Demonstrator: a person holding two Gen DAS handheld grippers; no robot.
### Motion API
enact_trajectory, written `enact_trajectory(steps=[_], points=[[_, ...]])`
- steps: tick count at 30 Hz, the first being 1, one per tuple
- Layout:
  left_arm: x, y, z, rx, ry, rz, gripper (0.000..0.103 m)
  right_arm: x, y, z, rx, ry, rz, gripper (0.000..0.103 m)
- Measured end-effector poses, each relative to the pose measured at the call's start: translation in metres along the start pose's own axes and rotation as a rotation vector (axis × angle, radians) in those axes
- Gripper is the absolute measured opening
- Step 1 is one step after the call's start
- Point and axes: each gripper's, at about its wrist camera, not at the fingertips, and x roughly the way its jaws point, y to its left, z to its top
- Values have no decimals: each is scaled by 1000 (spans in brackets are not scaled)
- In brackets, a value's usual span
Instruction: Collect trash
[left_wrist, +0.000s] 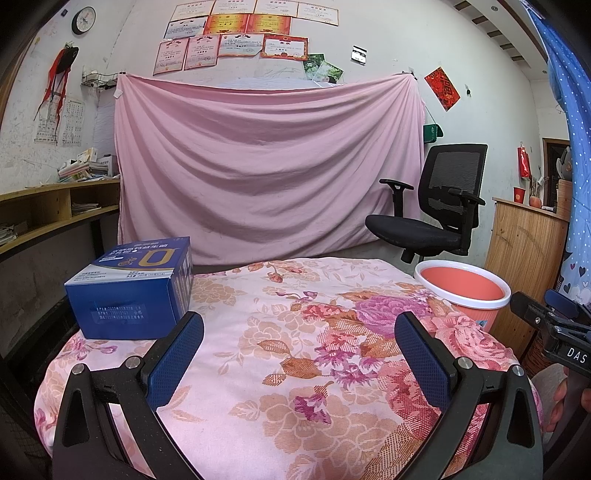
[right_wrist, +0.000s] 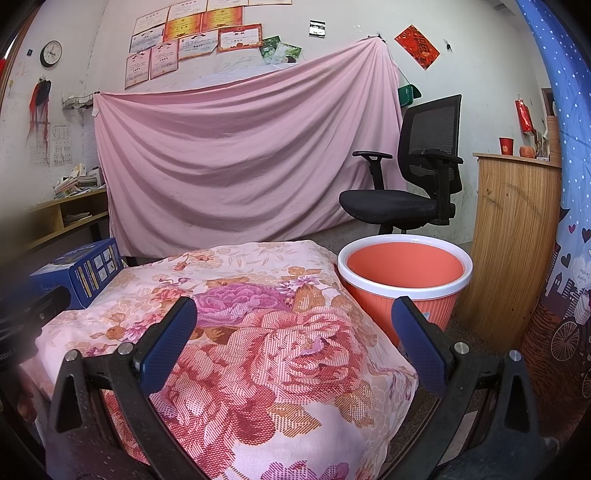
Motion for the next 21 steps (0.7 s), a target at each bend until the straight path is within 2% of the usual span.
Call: enact_trajectory(steps=[21], points=[[0, 0, 0, 0, 0, -1, 101, 0, 0, 0, 1, 1, 1, 103]])
